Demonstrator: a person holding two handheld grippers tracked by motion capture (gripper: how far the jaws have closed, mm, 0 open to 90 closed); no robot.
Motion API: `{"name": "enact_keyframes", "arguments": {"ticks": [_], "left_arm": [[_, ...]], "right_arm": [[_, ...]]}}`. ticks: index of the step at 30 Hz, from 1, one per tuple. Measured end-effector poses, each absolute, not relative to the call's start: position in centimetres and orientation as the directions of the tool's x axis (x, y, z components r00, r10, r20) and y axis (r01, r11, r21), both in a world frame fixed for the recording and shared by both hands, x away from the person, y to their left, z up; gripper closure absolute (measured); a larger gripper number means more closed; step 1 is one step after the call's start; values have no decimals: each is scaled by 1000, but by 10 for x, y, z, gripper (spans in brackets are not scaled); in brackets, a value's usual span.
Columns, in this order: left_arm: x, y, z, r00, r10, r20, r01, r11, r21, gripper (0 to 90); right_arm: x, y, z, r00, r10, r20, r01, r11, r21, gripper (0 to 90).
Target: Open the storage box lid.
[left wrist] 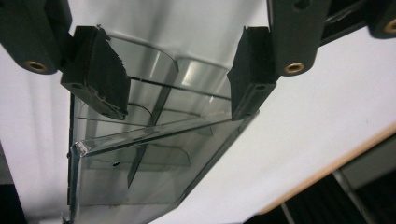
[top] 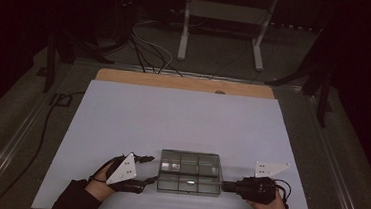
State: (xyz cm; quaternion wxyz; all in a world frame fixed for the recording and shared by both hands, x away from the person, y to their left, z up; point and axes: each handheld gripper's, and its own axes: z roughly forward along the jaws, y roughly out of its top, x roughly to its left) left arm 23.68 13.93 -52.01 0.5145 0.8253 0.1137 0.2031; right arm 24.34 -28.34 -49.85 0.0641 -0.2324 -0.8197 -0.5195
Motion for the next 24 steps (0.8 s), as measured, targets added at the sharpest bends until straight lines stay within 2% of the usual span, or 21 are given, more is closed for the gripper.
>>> {"name": "enact_keyframes", "arguments": {"ticks": [4, 8, 12, 14, 18, 24], "left_arm": [[239, 139, -523, 881, 367, 297, -123, -430, 895, 469], [241, 135, -524, 875, 376, 305, -123, -436, 892, 484], [243, 133, -522, 865, 380, 328, -146, -435, 889, 551], [244, 132, -522, 867, 369, 334, -160, -429, 889, 552], [245, 130, -522, 883, 342, 322, -162, -421, 893, 589], [247, 130, -518, 881, 349, 320, -165, -408, 898, 639]], "right_arm": [[244, -284, -497, -883, 316, 349, 449, 346, 824, 899], [244, -284, -497, -880, 319, 351, 453, 342, 823, 899], [244, -285, -497, -880, 320, 352, 454, 341, 823, 899], [244, -285, -497, -879, 320, 354, 454, 335, 826, 899], [244, -286, -497, -877, 326, 353, 456, 333, 825, 899], [244, -287, -496, -875, 330, 353, 458, 332, 825, 881]]}}
